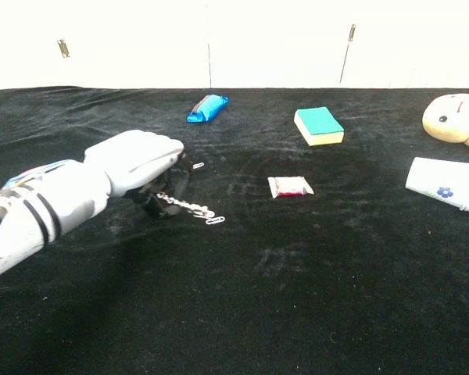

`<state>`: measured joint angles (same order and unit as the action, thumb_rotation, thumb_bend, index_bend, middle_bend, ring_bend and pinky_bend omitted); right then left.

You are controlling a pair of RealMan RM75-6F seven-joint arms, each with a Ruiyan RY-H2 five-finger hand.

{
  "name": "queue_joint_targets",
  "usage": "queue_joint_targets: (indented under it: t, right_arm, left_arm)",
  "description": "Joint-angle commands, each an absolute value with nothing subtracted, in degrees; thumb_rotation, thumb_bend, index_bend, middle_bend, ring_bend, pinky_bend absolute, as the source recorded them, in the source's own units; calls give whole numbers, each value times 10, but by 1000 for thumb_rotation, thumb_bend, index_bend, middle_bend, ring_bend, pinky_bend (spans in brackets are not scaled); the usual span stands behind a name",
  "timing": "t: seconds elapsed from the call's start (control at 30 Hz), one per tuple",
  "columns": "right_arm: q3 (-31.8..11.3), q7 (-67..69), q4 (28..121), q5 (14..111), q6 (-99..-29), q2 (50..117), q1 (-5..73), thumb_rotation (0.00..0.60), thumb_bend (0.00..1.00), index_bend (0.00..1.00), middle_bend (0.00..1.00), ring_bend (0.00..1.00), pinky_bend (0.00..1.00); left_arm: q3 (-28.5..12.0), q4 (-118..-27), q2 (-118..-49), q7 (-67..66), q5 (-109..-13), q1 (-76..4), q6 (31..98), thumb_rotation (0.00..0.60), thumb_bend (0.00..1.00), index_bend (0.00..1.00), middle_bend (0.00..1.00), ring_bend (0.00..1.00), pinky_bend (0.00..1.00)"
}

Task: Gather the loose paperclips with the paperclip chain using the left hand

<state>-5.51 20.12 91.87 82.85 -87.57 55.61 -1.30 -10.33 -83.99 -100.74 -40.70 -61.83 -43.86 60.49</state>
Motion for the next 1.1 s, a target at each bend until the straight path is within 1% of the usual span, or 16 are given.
queue_joint_targets:
  t: [0.03,0.3,0.7,0.93,1.1]
  right_arm:
    - [-56,205,917,827,-878,555,-15,600,357,0,36,12,0]
    - [-57,213,915,821,-884,556,-22,600,357,0,36,12,0]
    - [-60,217,913,813,-890,557,-29,600,357,0,36,12,0]
    - [-61,215,914,812,-889,558,-30,600,357,0,36,12,0]
    - [-61,214,914,812,-889,558,-31,600,357,0,36,12,0]
  left_arm:
    - [-110,-830,-1017,-404,-615,-448,598,600,396,744,1000,1000,1000]
    - [-115,-792,-1040,-398,-604,-470,576,600,396,744,1000,1000,1000]
    - [-106,-721,-1072,-376,-601,-485,551,600,395,745,1000,1000,1000]
    - [-104,-693,-1083,-361,-595,-488,535,600,395,745,1000,1000,1000]
    - [-105,-687,-1084,-356,-597,-489,536,600,396,745,1000,1000,1000]
